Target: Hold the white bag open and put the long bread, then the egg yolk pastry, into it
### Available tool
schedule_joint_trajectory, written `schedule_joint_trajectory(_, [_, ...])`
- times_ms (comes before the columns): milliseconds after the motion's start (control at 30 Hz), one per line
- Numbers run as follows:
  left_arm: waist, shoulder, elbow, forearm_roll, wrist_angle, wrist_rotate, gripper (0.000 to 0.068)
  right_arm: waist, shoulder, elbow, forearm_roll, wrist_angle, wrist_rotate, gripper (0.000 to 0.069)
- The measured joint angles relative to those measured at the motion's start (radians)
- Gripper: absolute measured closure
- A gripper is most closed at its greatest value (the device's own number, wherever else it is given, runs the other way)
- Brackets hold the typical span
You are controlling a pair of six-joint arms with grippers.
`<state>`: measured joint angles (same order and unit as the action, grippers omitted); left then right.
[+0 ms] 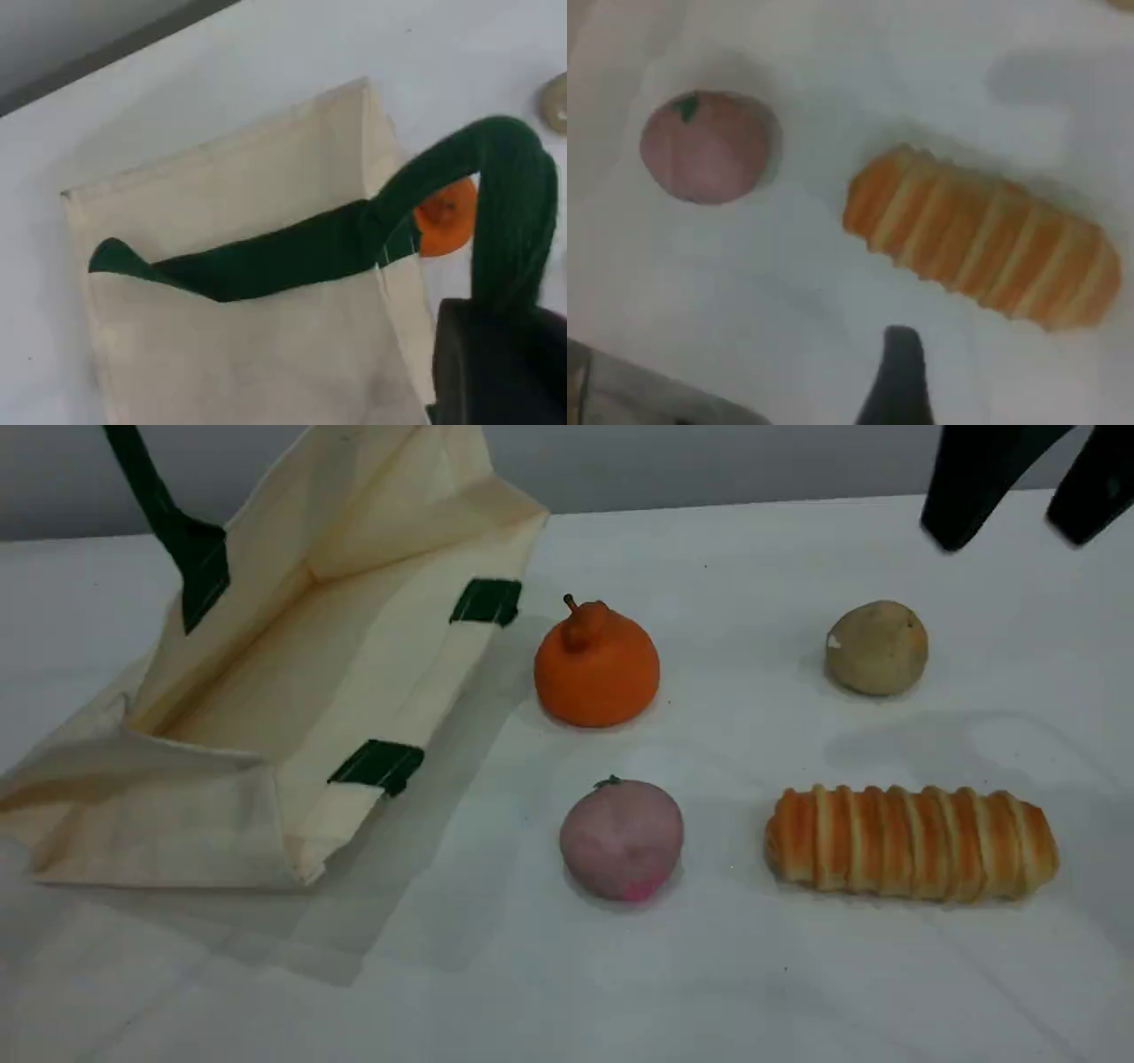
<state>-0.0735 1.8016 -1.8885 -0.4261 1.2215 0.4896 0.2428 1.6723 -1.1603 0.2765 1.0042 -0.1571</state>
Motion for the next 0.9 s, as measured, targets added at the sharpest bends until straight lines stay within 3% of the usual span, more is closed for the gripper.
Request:
schedule_joint_trajectory(500, [0.000, 0.000, 0.000, 0.000, 0.000, 0.001, 0.0598, 0.008, 0.262, 0.000, -0.019, -0.034, 0.224, 0.0128])
schedule_joint_trajectory(900, [0.000, 0.000, 0.000, 0.004, 0.000, 0.000, 0.0598, 0.018, 0.346, 0.000, -0.019, -0.143, 0.227, 0.0128])
